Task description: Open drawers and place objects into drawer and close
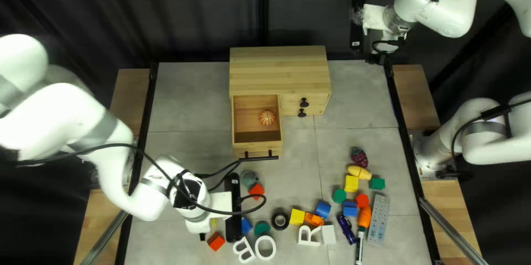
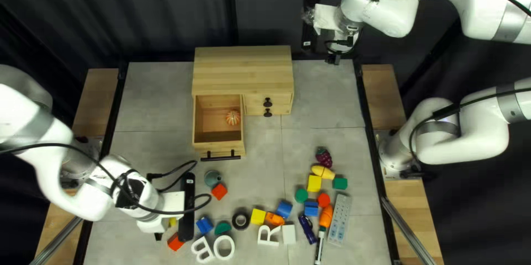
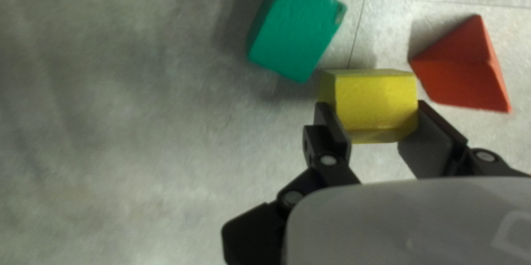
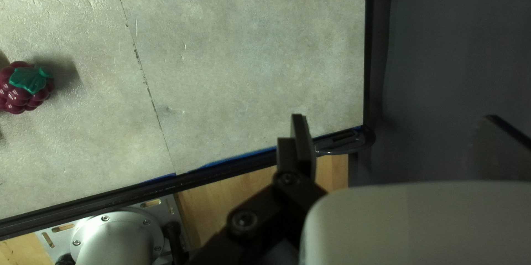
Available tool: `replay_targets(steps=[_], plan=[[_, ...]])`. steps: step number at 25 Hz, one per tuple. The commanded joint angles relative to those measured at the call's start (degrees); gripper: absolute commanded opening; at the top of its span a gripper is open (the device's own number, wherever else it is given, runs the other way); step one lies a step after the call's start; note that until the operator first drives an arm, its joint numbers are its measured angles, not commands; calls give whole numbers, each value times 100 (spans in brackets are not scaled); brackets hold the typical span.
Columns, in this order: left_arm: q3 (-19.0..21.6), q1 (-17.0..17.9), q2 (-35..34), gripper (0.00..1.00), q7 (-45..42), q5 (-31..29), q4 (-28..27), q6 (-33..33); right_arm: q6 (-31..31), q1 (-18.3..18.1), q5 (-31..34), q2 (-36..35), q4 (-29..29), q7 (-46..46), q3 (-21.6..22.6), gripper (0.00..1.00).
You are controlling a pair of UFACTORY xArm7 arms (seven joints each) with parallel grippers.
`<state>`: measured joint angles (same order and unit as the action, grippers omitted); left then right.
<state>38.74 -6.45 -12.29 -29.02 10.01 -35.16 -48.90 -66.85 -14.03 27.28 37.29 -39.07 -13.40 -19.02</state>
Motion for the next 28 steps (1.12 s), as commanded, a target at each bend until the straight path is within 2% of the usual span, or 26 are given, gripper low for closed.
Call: replay_targets(steps=[1,5,9,14,21,22,23,24,28], plan=[[-331,-47,-954,0,294,-314,-658,-1460,0,0,0,0,0,0,0,100],[-736,-285,-1270,0,918,-871,-1296,-2247,0,0,0,0,0,0,0,100],[-866,-561,-995,0,1325,-1432,-1768,-2412,0,0,0,0,0,0,0,100],[-1178,-979,-426,0,1895,-2081,-2166,-2182,0,0,0,0,0,0,0,100],[-1503,-1432,645,0,1972,-2715,-2313,-1192,0,0,0,0,0,0,0,100],[-1533,-1462,720,72,1959,-2746,-2291,-1086,0,0,0,0,0,0,0,100],[-1557,-1485,762,96,1950,-2757,-2242,-984,0,0,0,0,0,0,0,100],[-1568,-1493,763,100,1936,-2747,-2194,-926,0,0,0,0,0,0,0,100],[-1532,-1427,413,100,1880,-2522,-1863,-934,0,0,0,0,0,0,0,100]])
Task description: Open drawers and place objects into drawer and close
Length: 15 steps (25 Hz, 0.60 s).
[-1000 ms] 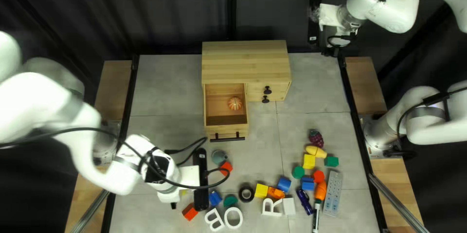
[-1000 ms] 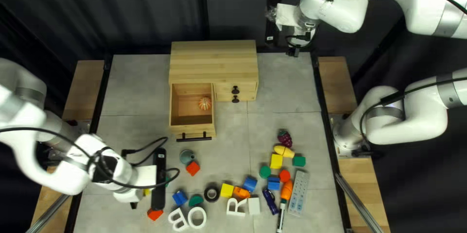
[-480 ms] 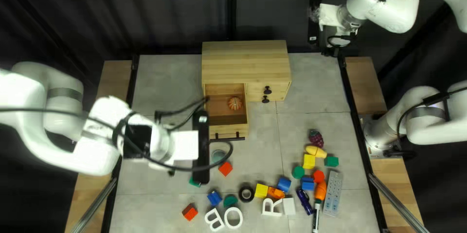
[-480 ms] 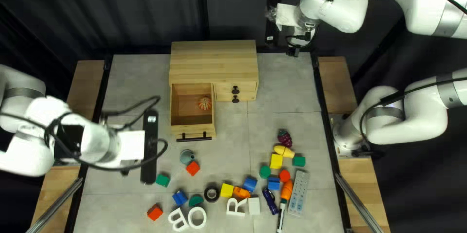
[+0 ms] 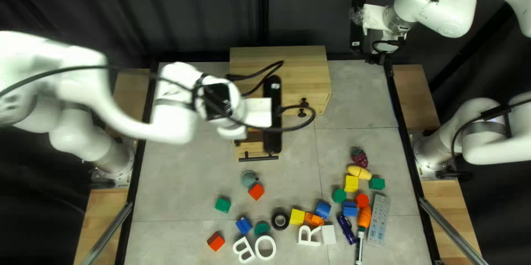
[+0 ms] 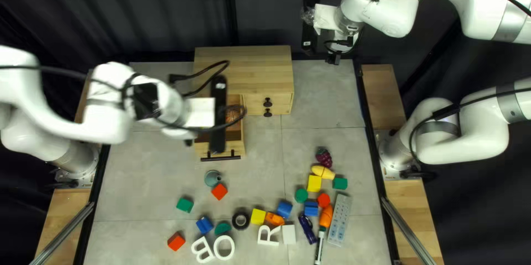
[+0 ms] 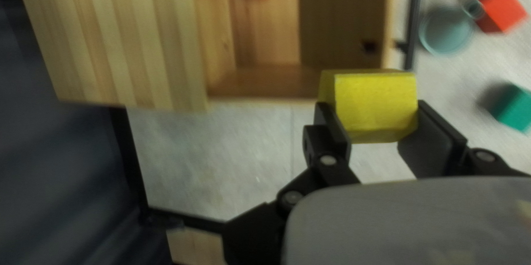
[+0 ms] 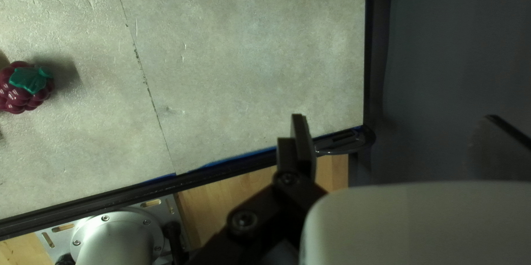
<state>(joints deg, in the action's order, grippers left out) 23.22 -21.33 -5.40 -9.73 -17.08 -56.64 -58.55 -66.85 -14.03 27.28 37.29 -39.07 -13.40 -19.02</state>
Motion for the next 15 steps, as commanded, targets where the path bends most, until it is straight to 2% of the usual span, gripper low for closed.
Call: replay_targets(steps=[1,3,7,10,13,15], plan=[[55,118,-430,100,-53,285,351,-64,0,0,0,0,0,0,0,100],[122,229,-632,100,-48,447,402,-246,0,0,0,0,0,0,0,100],[564,772,-995,100,-125,917,311,-908,0,0,0,0,0,0,0,100],[1157,1225,-715,100,-270,985,-5,-1372,0,0,0,0,0,0,0,100],[1490,1491,-439,100,-212,997,-143,-1459,0,0,0,0,0,0,0,100],[1824,1713,113,100,-327,833,-334,-1466,0,0,0,0,0,0,0,100]])
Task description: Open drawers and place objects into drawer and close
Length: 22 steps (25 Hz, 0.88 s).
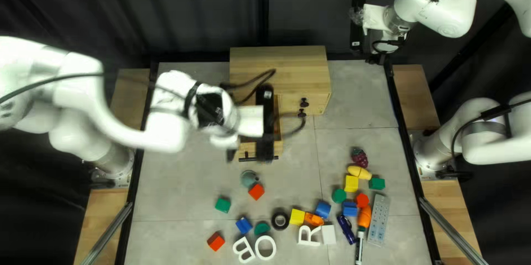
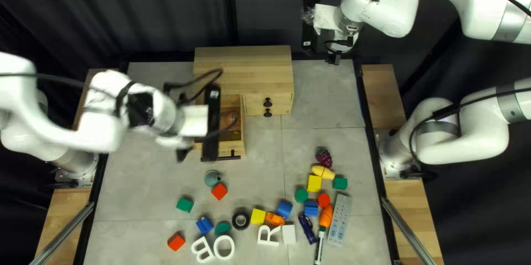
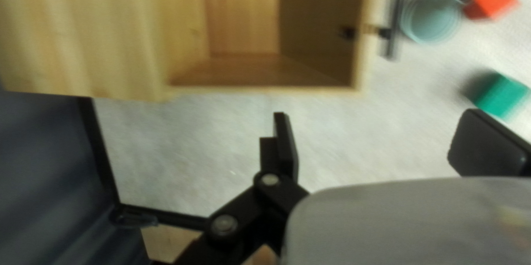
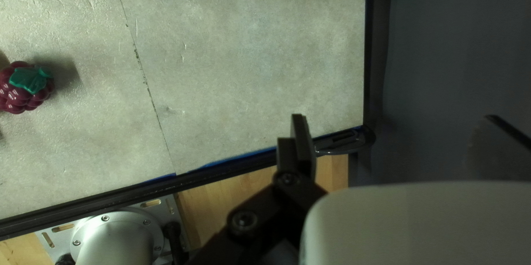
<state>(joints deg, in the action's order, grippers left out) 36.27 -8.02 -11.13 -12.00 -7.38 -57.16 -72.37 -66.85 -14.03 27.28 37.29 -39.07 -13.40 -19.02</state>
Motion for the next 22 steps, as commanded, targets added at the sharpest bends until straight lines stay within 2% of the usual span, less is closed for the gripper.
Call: replay_targets(steps=[1,4,12,16,22], plan=[[588,439,892,100,-154,-216,-338,-72,0,0,0,0,0,0,0,100],[680,617,1596,100,-239,-477,-423,177,0,0,0,0,0,0,0,100],[460,677,2557,100,-238,-1081,-361,804,0,0,0,0,0,0,0,100],[301,557,2713,100,-237,-1200,-241,1037,0,0,0,0,0,0,0,100],[58,176,2517,100,-368,-1155,472,1839,0,0,0,0,0,0,0,100]])
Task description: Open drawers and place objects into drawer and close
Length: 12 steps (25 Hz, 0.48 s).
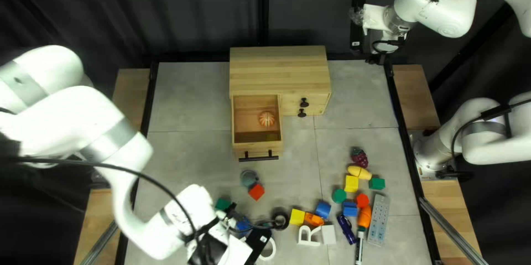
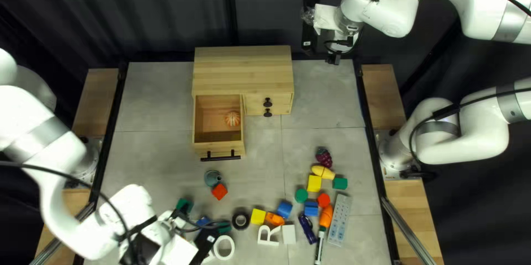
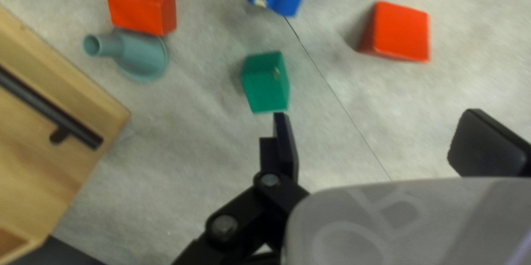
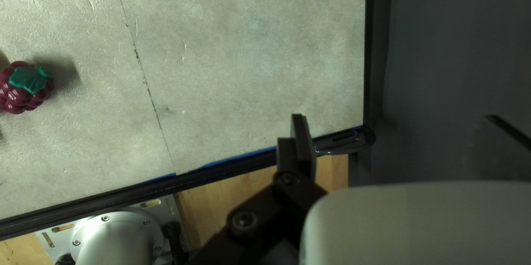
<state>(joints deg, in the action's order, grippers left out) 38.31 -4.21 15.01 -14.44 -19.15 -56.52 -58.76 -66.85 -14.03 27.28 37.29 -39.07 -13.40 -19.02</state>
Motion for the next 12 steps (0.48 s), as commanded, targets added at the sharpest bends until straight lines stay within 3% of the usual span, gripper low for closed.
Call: replay_targets(steps=[1,8,11,12], plan=[[-161,-221,-99,100,-151,25,445,526,0,0,0,0,0,0,0,100],[-365,-414,16,94,-262,-21,782,1051,0,0,0,0,0,0,0,100],[-359,-460,-11,85,-264,41,907,1221,0,0,0,0,0,0,0,100],[-348,-500,-62,78,-255,99,1021,1348,0,0,0,0,0,0,0,100]])
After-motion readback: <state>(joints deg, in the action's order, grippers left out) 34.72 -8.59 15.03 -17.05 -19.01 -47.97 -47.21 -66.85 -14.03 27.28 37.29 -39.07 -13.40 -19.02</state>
